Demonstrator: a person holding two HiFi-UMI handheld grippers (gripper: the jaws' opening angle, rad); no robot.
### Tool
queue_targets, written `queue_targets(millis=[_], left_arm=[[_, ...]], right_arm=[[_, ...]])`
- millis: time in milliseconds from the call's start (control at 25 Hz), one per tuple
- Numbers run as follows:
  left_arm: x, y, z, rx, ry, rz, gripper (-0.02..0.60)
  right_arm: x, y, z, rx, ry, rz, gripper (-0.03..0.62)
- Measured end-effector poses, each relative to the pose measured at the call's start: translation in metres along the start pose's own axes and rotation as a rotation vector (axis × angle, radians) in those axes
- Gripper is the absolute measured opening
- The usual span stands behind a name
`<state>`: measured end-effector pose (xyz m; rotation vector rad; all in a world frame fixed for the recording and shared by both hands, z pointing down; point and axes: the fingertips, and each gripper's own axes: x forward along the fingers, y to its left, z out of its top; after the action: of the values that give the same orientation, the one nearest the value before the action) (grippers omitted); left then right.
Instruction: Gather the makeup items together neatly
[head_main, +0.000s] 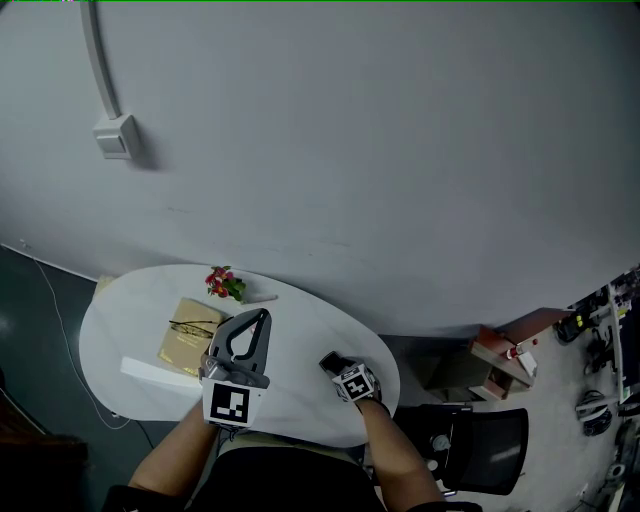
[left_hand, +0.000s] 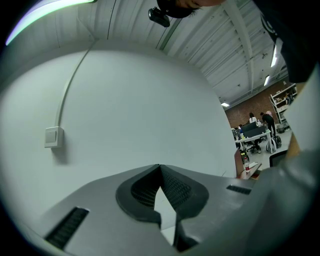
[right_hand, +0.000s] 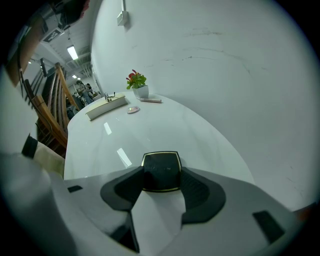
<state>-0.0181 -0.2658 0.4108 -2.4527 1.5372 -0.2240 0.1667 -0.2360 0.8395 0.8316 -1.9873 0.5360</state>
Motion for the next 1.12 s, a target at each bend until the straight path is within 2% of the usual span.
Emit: queue_targets(millis=[760,1120], left_arm=[[-0.017,-0.023,0.009,-0.019,-0.004,0.005,0.017],[-0.029,-0.019,0.011,-0.020,-0.005,0.028,0.017]], right_arm=[[-0.030,-0.002,-0.055,0.054,0.005,-0.021,0.225],[-0.037,0.001,-0.056,0.063,-0.022,-0.016,0.227]])
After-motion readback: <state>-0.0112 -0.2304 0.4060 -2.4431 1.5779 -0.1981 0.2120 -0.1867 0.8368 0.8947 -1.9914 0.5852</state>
